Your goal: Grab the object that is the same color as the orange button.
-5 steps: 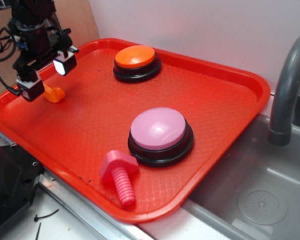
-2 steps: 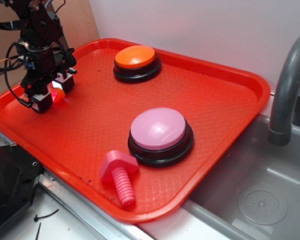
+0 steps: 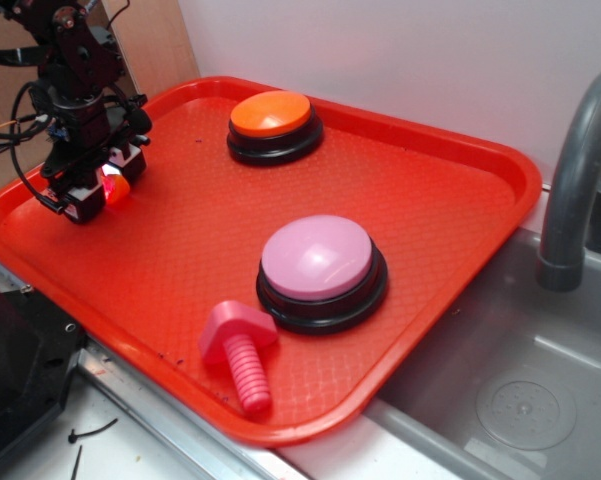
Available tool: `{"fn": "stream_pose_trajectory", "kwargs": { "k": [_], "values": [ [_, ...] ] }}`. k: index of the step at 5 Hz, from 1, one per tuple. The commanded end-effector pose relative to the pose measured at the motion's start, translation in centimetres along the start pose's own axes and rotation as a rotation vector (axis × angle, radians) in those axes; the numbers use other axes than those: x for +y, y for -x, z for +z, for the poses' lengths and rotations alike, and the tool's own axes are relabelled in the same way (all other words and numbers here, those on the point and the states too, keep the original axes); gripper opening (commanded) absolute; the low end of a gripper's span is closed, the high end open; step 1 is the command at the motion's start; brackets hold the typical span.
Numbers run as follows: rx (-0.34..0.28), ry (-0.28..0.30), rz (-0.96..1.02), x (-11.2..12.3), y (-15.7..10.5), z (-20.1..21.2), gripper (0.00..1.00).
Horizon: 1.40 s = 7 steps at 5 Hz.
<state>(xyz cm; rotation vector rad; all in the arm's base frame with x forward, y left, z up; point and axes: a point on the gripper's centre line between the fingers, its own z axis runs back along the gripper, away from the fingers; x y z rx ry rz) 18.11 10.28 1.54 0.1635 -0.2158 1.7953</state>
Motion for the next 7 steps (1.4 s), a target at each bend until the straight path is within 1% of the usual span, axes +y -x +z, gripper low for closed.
{"fn": "stream_pose_trajectory", "kwargs": {
  "k": [1, 2, 3, 4, 5, 6, 7],
  "values": [
    [0.146, 0.118, -0.404, 0.7, -0.5, 7.3, 0.0],
    [0.217, 0.107, -0.653, 0.2, 0.5, 11.2, 0.0],
    [0.301, 0.173, -0.894, -0.6, 1.7, 15.4, 0.0],
    [0.315, 0.226, -1.14, -1.1, 2.1, 18.2, 0.0],
    [0.303, 0.27, -1.302, -1.1, 2.3, 21.0, 0.0],
    [0.231, 0.283, -1.34, -0.8, 2.7, 22.7, 0.0],
    [0.115, 0.305, -1.433, -0.8, 3.7, 22.0, 0.0]
  ]
}}
